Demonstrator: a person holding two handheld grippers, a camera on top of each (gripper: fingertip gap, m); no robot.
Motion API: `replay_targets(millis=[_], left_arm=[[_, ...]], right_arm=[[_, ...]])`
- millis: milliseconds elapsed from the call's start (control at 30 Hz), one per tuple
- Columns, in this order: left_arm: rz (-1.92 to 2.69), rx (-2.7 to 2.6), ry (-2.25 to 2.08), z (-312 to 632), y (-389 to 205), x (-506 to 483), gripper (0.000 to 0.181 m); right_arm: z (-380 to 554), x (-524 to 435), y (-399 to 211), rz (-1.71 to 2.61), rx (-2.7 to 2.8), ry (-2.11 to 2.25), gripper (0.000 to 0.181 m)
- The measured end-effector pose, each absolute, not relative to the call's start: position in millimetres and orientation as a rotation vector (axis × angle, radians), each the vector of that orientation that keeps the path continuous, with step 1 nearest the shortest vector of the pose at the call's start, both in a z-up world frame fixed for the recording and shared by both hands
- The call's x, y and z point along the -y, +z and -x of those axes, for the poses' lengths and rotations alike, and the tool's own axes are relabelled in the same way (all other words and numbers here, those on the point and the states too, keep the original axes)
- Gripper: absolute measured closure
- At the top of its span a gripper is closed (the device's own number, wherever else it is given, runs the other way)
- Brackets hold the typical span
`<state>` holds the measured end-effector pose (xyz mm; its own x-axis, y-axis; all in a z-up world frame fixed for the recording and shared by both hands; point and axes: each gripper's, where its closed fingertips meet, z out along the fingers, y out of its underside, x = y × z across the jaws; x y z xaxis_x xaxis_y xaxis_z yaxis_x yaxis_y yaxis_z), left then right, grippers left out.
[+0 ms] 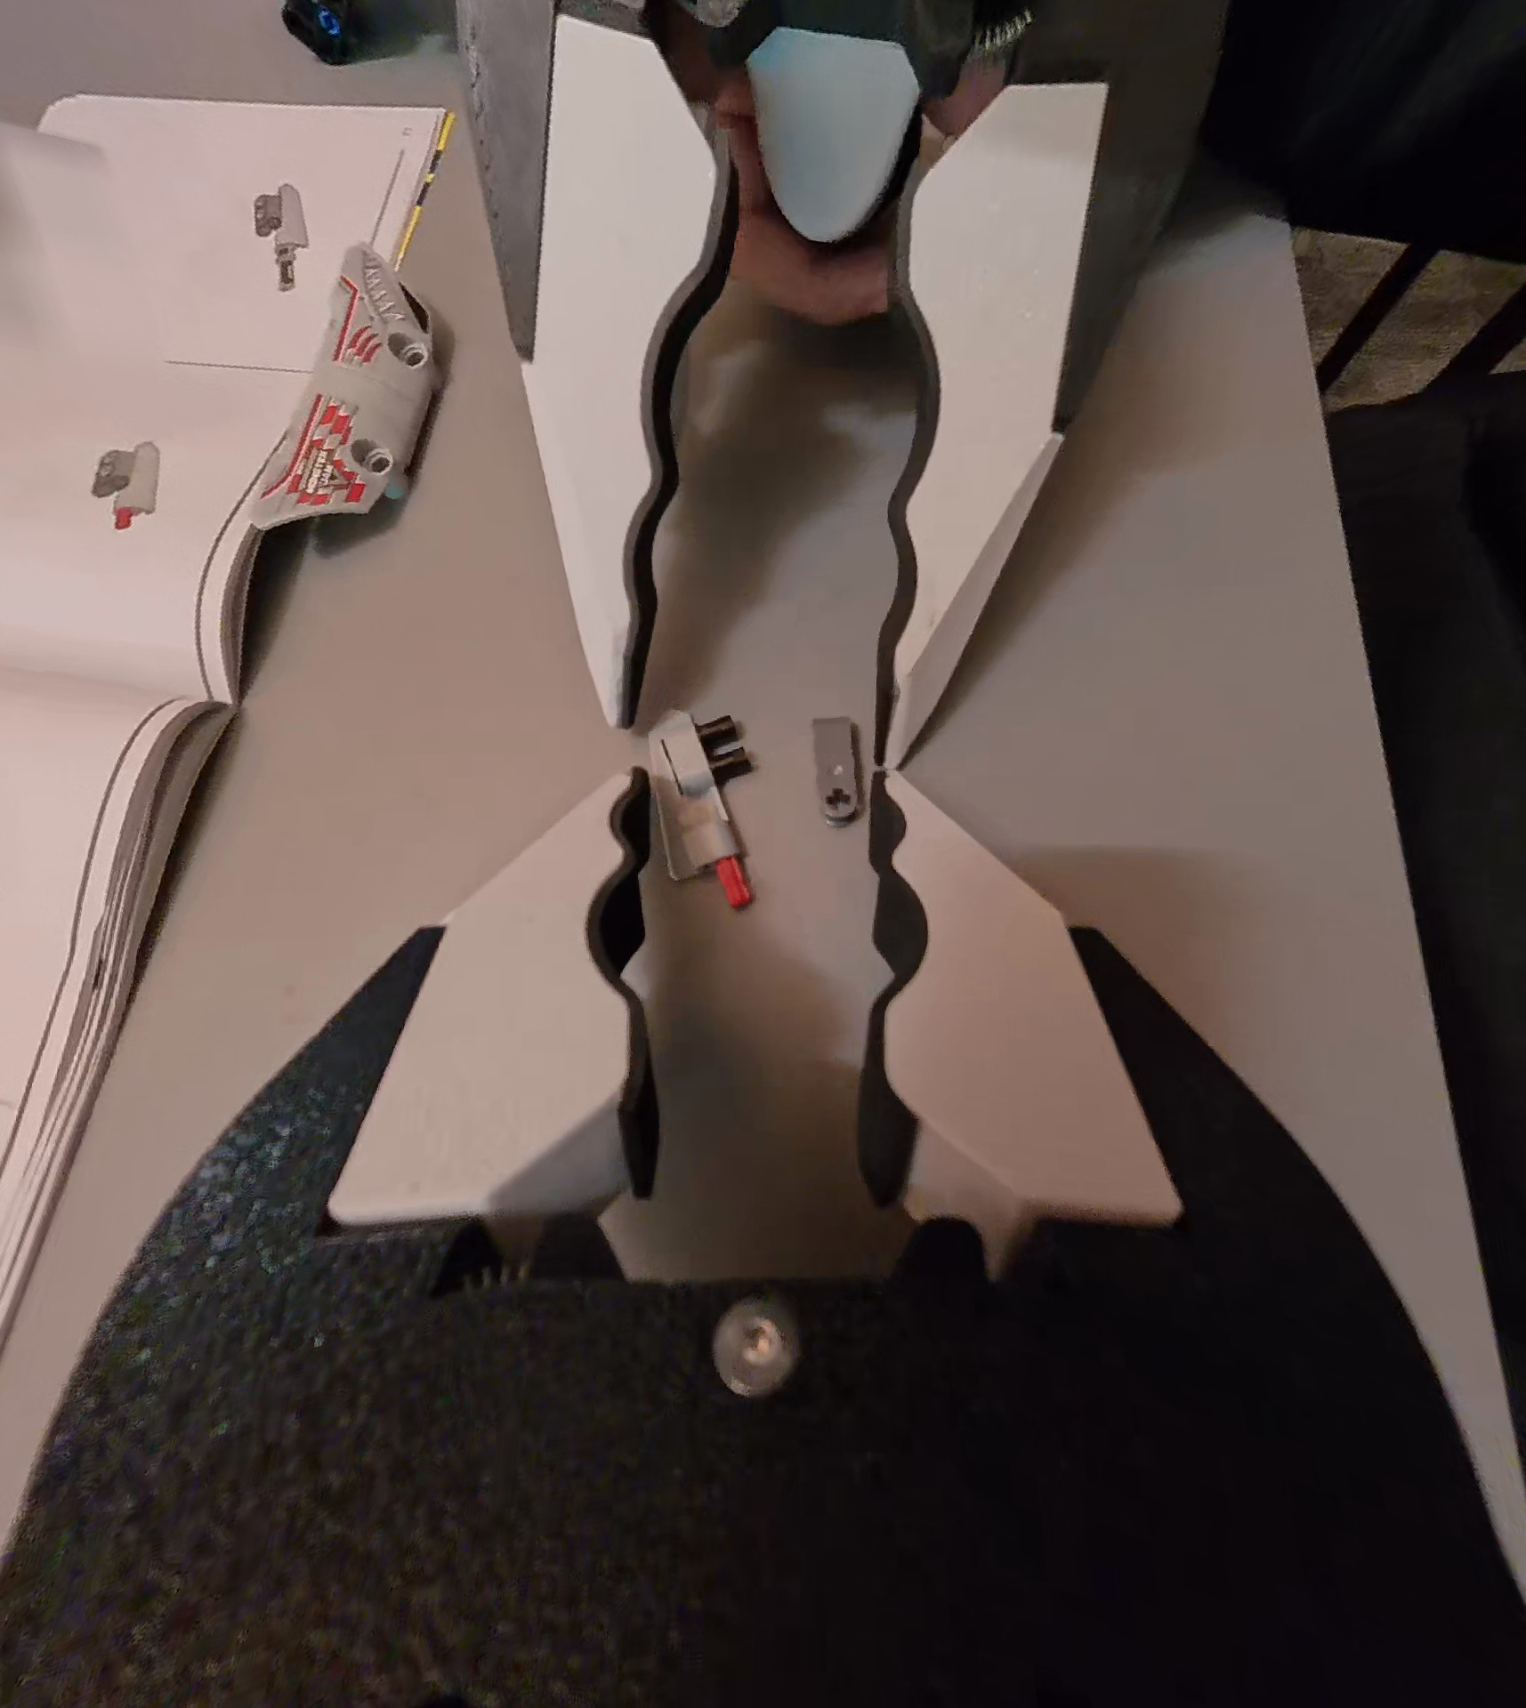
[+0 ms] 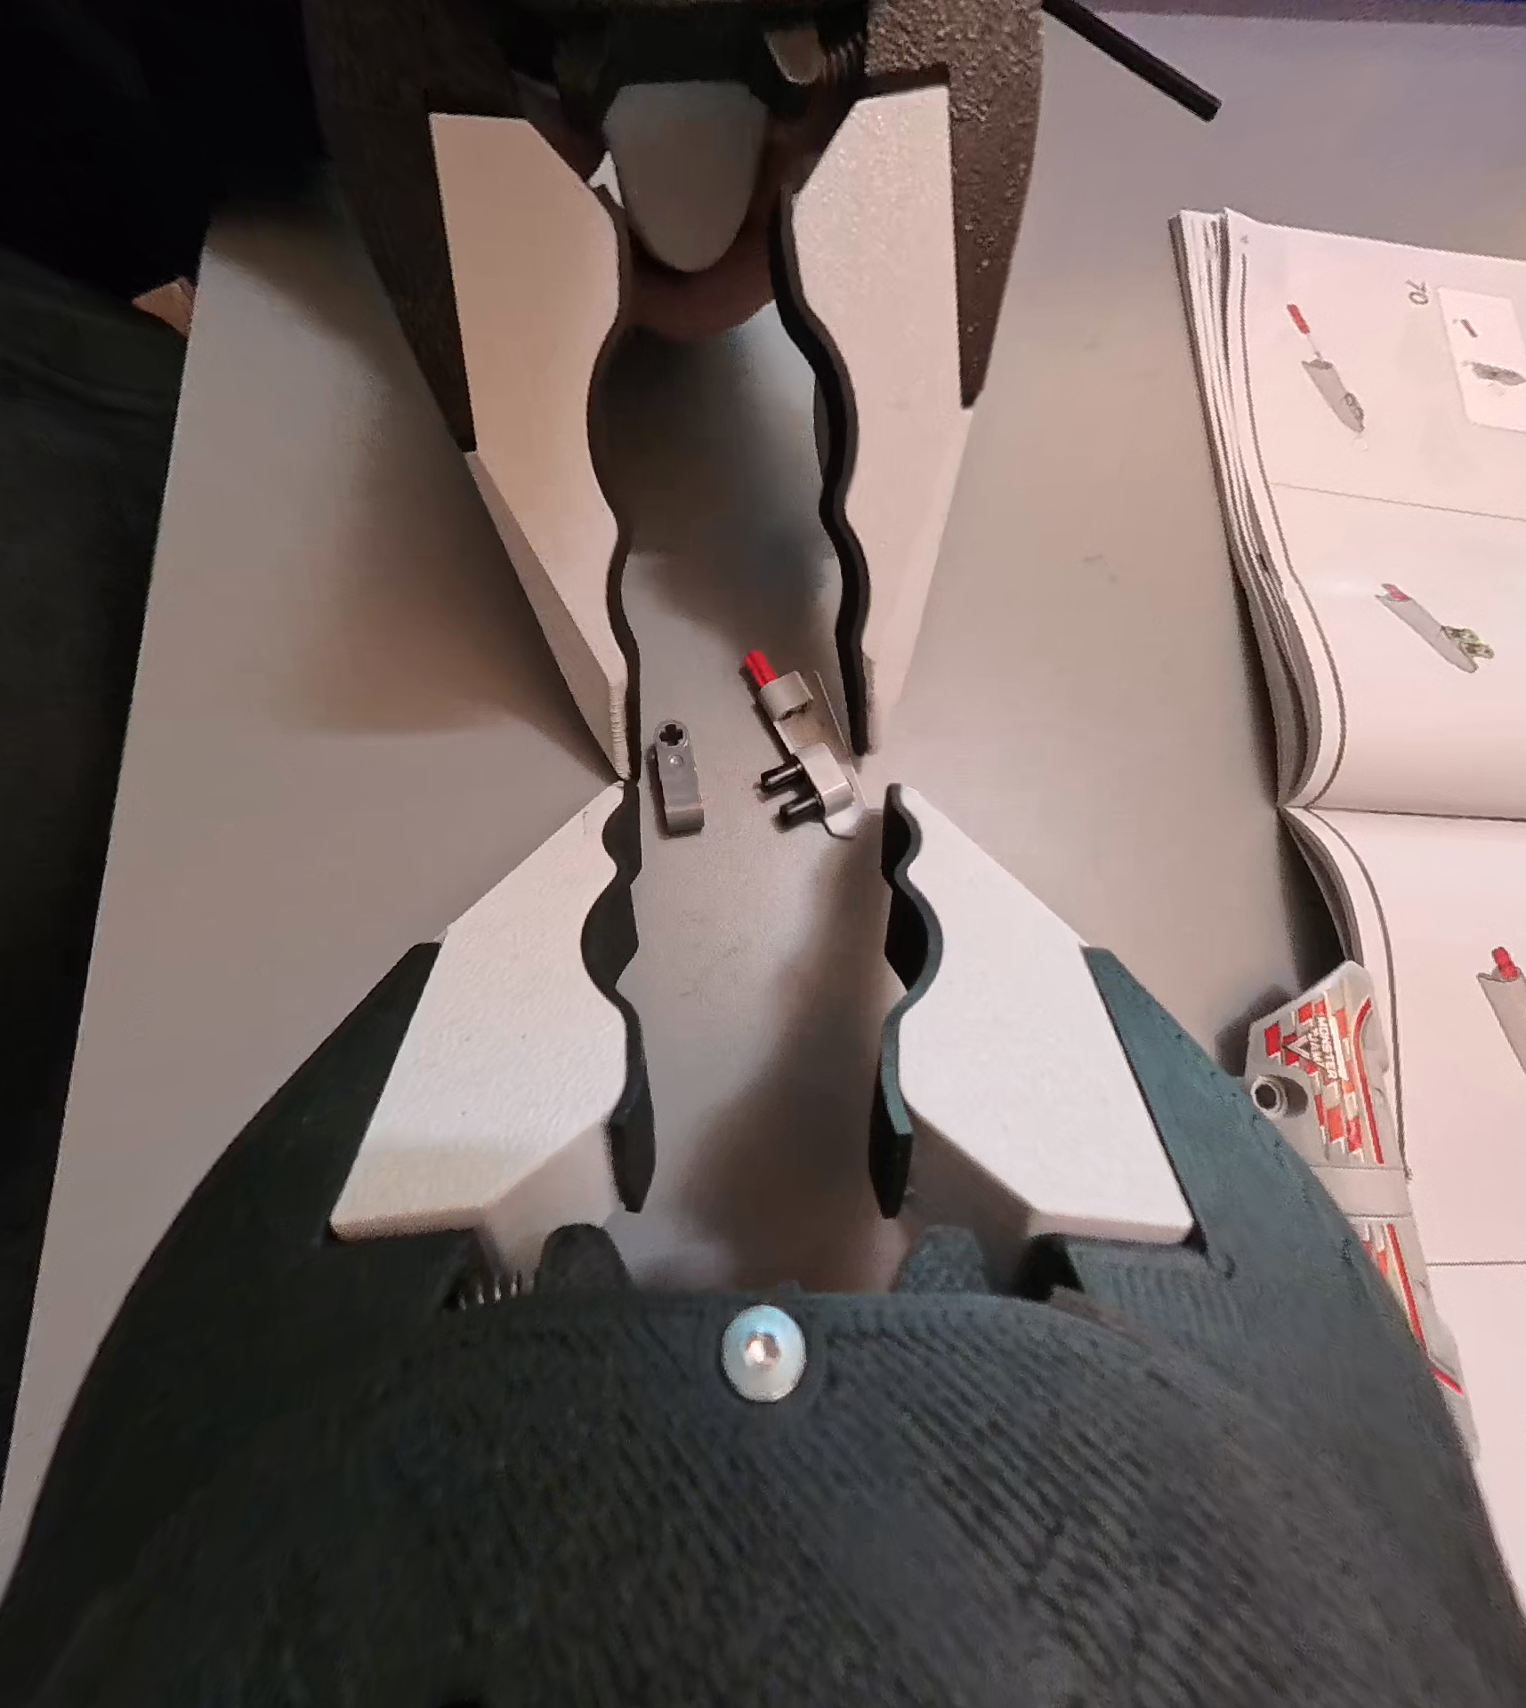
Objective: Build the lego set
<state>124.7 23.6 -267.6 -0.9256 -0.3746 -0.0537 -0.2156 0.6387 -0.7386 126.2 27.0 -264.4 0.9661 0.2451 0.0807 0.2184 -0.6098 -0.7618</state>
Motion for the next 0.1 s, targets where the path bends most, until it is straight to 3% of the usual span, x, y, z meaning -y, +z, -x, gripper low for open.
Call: replay_targets(millis=[33, 100], left_arm=[[0.473, -2.670, -1.163, -124.5, -267.9, -23.5, 0.140], [0.436, -2.701, -1.180, -121.6, -268.2, -23.0, 0.151]], right_arm=[[-125.7, -27.3, -264.4, 2.246, 0.326, 0.041, 0.130], [-124.6, -27.9, -264.3, 2.243, 0.329, 0.031, 0.133]])
